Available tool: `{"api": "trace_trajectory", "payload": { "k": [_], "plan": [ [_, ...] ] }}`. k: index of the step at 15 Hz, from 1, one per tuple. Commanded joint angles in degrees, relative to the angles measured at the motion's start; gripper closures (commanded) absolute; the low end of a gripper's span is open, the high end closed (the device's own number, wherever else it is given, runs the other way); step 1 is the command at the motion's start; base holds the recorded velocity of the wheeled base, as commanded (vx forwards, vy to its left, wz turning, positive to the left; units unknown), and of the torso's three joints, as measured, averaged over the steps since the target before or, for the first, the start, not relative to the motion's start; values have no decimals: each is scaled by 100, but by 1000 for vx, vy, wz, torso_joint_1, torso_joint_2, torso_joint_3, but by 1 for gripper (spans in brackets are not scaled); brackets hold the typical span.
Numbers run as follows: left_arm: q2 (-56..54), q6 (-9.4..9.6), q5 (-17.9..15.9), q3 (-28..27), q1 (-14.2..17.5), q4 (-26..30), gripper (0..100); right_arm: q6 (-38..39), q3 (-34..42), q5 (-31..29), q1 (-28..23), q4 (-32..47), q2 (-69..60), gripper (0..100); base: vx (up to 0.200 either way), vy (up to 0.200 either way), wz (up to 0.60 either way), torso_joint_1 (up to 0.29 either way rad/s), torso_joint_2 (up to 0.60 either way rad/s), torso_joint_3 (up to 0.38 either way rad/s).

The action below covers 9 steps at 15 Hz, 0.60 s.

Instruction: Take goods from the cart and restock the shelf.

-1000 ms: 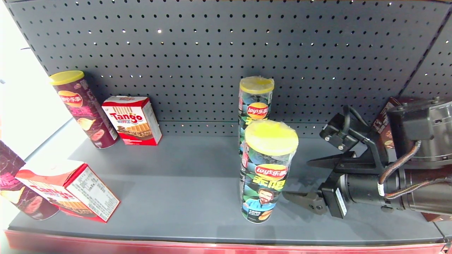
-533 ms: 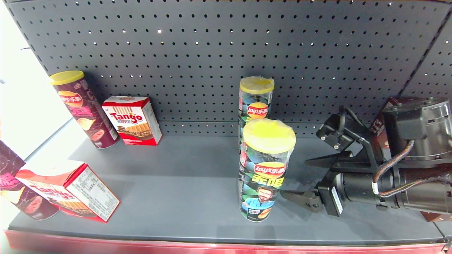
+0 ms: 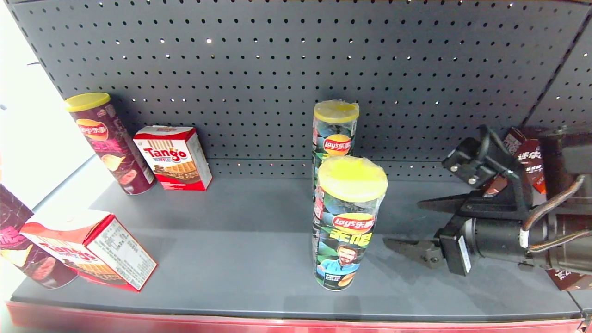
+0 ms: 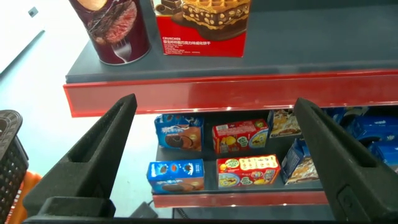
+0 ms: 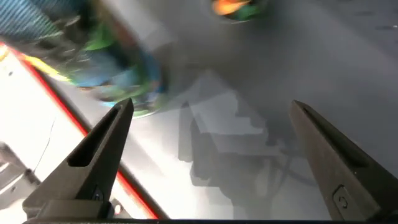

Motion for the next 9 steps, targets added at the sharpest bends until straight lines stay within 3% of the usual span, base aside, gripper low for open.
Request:
{"api": "trace_trajectory", "payload": {
  "k": [1, 4, 8, 9],
  "plan": [
    [7, 13, -8, 0, -2, 8, 0, 0, -4, 9, -394, -4, -532, 0, 0, 0, 0, 0, 0, 0],
    [7, 22, -8, 0, -2, 8, 0, 9, 49, 26, -1009, 31, -1191, 0, 0, 0, 0, 0, 0, 0],
    [7, 22, -17, 0, -2, -1, 0, 9, 137, -9, -1045, 13, -1332, 0, 0, 0, 0, 0, 0, 0],
    [7, 4, 1, 0, -2, -1, 0, 62, 172, -97, -1379, -13, -1551, 0, 0, 0, 0, 0, 0, 0]
  ]
}}
